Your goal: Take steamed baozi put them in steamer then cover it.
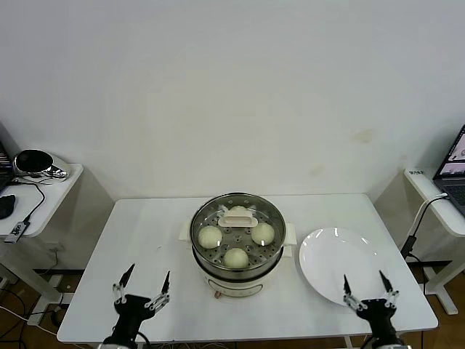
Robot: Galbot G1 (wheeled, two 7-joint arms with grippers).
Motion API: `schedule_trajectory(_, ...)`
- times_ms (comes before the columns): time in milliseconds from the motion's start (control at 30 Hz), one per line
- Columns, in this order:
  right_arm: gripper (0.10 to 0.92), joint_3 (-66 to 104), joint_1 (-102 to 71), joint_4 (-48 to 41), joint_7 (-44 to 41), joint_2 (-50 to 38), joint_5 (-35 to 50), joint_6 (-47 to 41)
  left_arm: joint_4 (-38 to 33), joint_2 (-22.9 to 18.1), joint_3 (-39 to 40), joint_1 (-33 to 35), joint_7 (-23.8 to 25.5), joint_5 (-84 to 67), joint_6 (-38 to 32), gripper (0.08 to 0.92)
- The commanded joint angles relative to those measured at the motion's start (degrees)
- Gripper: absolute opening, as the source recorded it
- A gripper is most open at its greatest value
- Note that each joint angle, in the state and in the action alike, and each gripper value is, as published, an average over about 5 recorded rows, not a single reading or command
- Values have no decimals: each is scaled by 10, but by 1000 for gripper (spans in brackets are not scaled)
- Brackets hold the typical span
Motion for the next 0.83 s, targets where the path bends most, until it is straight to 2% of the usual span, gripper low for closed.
schedule_trajectory(33, 823, -57, -38, 3, -21, -14, 14, 8, 40, -6, -54, 82, 5, -196, -77, 823)
schedule_trajectory(400, 823, -75, -50, 19, -17, -10, 30, -4, 71, -13, -66, 79, 20, -167, -81, 823)
schedule_trajectory(833, 823, -88, -54, 16, -6, -4, 11, -1, 80, -10, -68, 79, 36, -158, -83, 823)
